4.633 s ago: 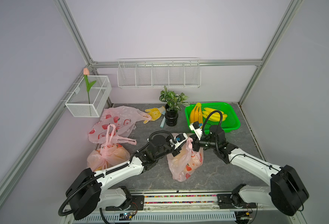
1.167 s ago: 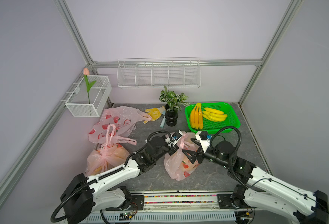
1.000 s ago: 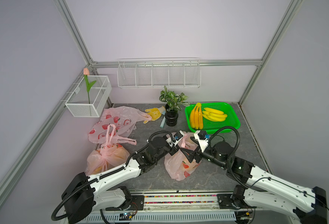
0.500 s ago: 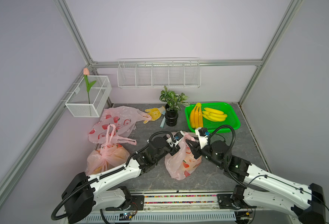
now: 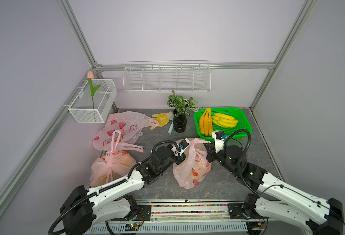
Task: Place the banana into a plastic bag & tie a knot
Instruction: Tie the plastic bag at the center of the board.
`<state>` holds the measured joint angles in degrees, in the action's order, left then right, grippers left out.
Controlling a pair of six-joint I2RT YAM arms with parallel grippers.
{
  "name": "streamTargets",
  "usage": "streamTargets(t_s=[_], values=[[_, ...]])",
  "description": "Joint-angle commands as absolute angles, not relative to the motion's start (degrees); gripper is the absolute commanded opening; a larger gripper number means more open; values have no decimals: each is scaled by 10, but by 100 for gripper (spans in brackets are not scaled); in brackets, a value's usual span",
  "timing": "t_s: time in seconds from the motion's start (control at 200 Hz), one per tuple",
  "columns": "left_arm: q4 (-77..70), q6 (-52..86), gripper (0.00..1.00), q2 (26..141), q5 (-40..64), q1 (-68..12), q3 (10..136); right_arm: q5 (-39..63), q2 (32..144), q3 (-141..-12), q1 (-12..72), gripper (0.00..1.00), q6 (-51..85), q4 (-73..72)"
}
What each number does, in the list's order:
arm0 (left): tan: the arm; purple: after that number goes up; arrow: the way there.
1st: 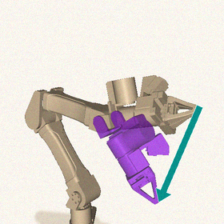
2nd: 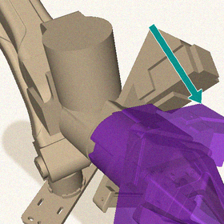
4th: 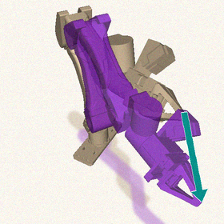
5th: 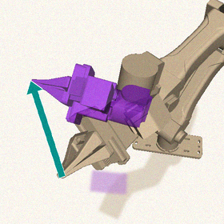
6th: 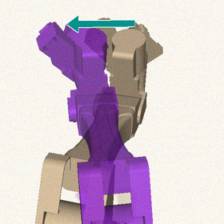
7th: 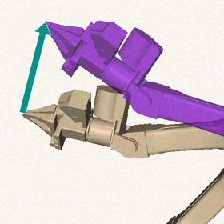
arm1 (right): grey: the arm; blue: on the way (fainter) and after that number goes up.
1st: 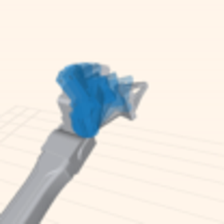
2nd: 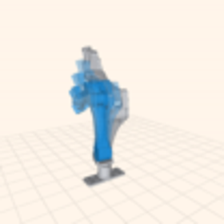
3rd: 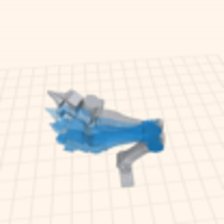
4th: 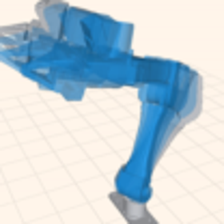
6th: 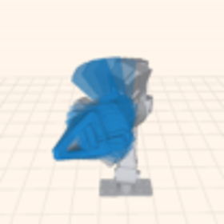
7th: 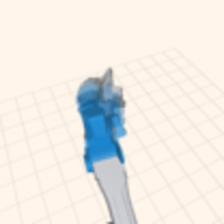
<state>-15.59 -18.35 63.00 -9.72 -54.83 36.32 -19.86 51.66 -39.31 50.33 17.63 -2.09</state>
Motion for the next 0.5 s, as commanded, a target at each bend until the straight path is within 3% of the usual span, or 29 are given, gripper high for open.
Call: streamTargets(t_s=[0.0, 0.495], values=[[-164, -170, 0, 614, -124, -550, 352, -200, 508, -377, 491, 7, 195, -13], [-163, -125, 0, 567, -193, -545, 326, -216, 524, -362, 459, 7, 202, 14]])
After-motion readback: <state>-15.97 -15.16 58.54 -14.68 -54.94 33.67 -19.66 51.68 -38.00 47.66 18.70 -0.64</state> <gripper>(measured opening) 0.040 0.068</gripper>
